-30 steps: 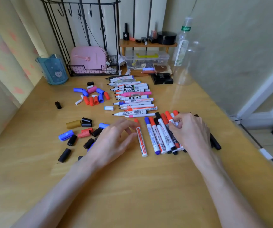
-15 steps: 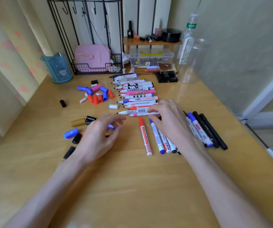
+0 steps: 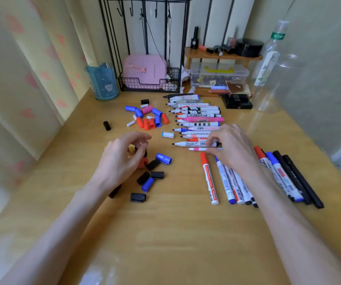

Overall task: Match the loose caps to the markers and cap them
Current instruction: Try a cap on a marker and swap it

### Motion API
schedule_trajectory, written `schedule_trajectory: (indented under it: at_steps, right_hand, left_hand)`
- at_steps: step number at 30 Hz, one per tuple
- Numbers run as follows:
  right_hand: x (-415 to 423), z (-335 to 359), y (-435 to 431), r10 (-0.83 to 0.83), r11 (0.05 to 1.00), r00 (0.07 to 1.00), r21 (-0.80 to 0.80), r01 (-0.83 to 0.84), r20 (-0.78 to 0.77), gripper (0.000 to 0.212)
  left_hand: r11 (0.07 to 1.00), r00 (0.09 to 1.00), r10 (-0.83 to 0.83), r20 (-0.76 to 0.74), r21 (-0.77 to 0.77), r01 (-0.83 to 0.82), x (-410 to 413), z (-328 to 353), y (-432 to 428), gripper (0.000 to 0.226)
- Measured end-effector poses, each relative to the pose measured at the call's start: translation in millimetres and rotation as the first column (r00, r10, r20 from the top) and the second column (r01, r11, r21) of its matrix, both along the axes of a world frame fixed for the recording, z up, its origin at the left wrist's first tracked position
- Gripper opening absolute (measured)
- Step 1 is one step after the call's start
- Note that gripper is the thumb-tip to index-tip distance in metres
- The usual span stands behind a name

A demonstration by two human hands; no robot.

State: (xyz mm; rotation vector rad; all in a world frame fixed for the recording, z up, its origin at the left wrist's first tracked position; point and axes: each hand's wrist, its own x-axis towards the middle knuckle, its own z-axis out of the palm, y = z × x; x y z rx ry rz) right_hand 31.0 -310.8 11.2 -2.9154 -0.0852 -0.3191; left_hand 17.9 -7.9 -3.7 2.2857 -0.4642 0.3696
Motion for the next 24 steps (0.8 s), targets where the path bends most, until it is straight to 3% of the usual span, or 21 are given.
schedule_trajectory:
  at_steps: [4,8,11,15,21,24]
  right_hand:
    - [3,0,1,0.016,1.0,0.999,-0.008,-0.016,-0.041,0.013]
    - [3,-2,4,0.032,0.999,0.999,0.007,-0.031,-0.022,0.011]
    - [3,-4,6,0.074,0.996,0.997,0.045,-0.076,0.038,0.01]
    - [7,-5,12,0.115,0.986,0.983,0.103,-0.13,0.142,0.009]
    - [8,-6,22,0.115,0.979,0.969,0.139,-0.147,0.216,0.01]
    - [1,-8,20,0.129,0.971,0.961,0.165,-0.172,0.243,0.008]
  left_hand:
    - [0.997,0.997,0.075,-0.018,0.034,-0.075,18,-3,1,0.019]
    - [0.962,0.967,0.25,-0.05,0.126,-0.243,48,-5,9,0.017]
    - [0.926,0.942,0.336,-0.006,0.187,-0.329,72,-8,13,0.016]
    - [0.847,0.896,0.443,0.023,0.315,-0.427,106,-13,9,0.034]
    - [0.777,0.885,0.466,0.022,0.469,-0.421,127,-17,1,0.024]
    - [0.872,0.932,0.363,-0.016,0.359,-0.334,111,-11,1,0.019]
